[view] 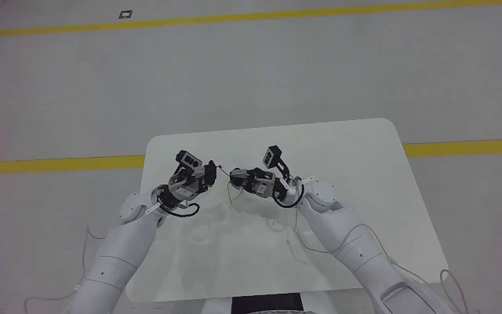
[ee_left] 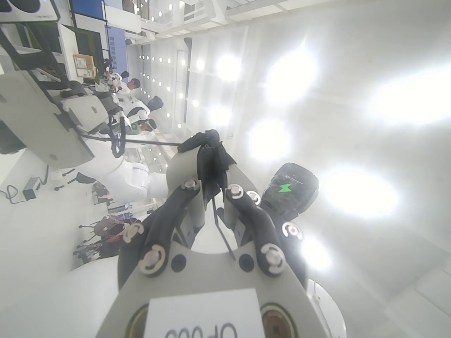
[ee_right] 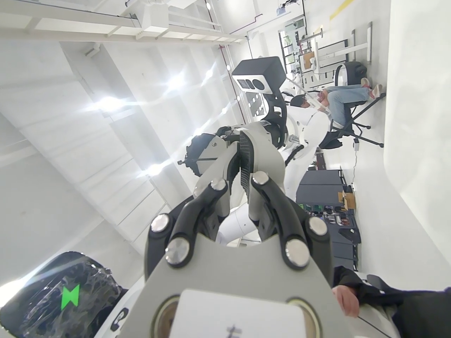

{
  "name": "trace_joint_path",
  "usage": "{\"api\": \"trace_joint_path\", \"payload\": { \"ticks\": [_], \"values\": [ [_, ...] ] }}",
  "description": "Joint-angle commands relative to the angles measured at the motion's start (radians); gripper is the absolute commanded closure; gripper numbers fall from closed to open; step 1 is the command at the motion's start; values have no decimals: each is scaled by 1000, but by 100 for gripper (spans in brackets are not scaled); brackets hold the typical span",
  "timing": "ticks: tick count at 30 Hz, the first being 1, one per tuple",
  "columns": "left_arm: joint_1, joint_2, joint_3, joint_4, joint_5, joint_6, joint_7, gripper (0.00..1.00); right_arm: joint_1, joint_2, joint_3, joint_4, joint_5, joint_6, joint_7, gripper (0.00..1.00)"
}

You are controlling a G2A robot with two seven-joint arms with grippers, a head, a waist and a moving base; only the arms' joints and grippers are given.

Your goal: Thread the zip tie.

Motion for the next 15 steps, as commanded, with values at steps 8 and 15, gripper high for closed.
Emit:
{"api": "trace_joint_path", "payload": {
  "ticks": [8, 15],
  "values": [
    [0, 0, 0, 0, 0, 0, 0, 100, -2, 2, -3, -1, -8, 1, -7, 100],
    [0, 0, 0, 0, 0, 0, 0, 100, 2, 3, -8, 3, -20, 5, -14, 100]
  ]
}}
